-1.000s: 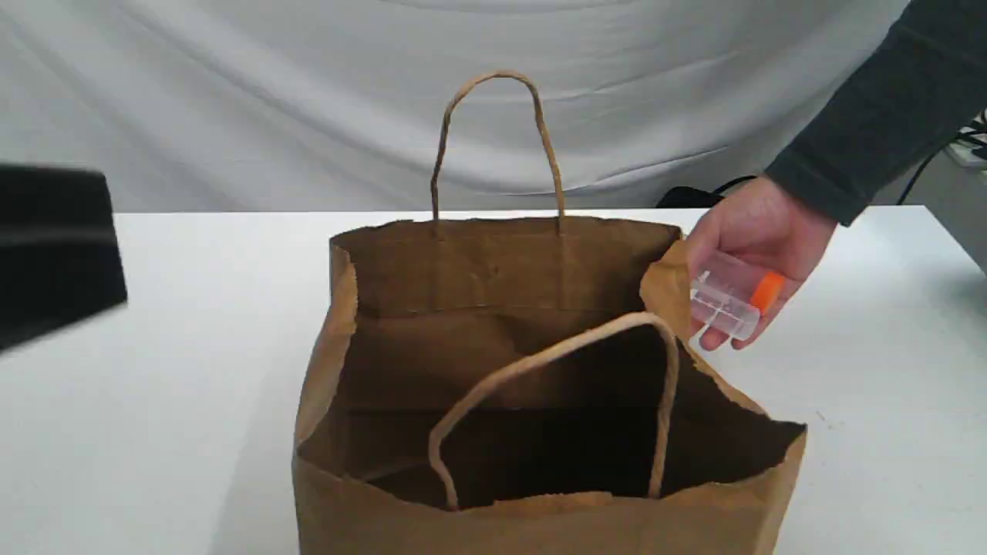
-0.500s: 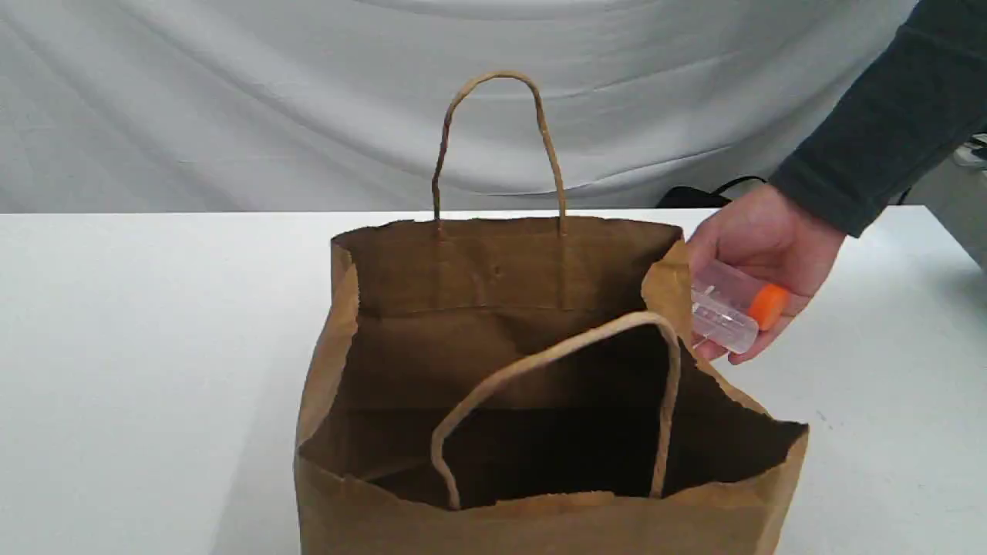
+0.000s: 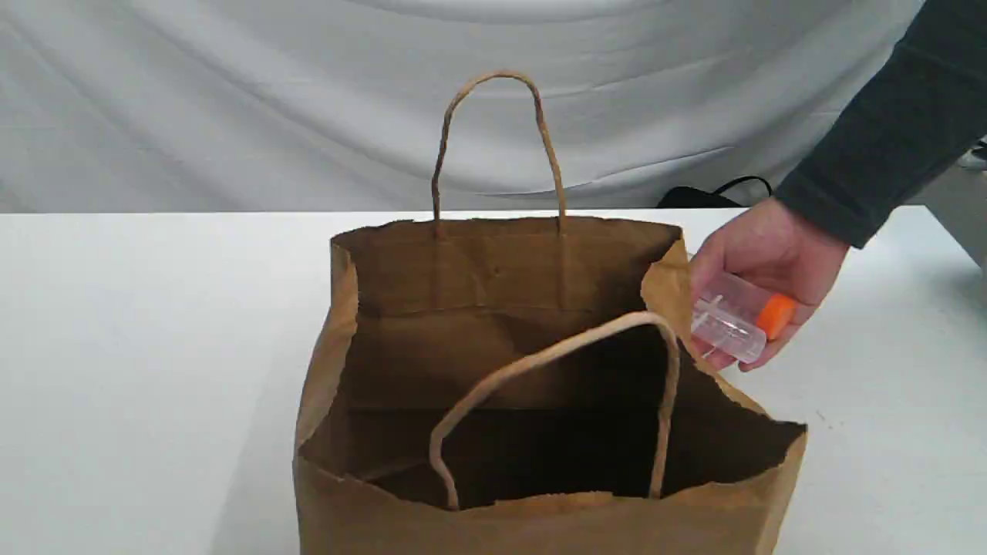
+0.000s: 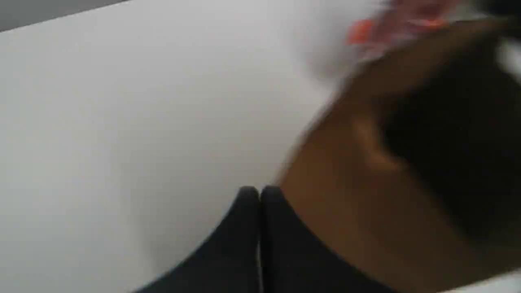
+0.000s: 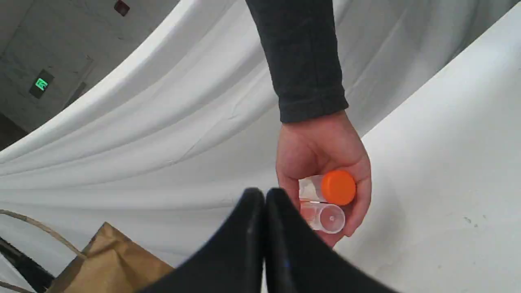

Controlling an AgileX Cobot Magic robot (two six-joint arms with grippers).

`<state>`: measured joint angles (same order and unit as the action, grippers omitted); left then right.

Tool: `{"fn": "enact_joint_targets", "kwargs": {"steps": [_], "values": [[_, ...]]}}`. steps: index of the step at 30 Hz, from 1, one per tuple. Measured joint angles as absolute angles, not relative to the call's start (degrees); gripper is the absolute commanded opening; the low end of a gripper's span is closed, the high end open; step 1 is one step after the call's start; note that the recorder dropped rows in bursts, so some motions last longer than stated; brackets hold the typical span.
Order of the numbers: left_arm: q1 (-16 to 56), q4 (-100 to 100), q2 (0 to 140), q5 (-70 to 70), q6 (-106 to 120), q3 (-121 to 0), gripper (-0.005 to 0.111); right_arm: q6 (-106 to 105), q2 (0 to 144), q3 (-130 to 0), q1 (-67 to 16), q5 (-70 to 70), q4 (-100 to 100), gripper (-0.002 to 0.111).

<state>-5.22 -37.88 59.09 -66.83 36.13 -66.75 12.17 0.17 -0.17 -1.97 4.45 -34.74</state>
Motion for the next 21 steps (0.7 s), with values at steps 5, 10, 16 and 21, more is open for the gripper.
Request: {"fn": "enact_joint_targets", "kwargs": {"steps": [5, 10, 16, 21], "values": [[-0.49, -54.47, 57.47, -69.26, 50.03, -64.75, 0.0, 12.07, 0.17, -0.16, -1.97, 4.49, -34.13, 0.0], [11.44, -52.33, 57.06, -67.97, 53.37, -62.14, 0.006, 12.07, 0.17, -0.16, -1.97, 4.58, -34.1, 0.0], [26.9, -51.12, 60.39, -61.65, 53.94, -60.53, 0.039, 12.07, 0.17, -0.16, -1.97, 4.58, -34.1, 0.0], [35.06, -44.86, 61.95, -53.25, 50.69, -60.53, 0.061, 12.07, 0.17, -0.16, -1.97, 4.81, -34.1, 0.0]]}}
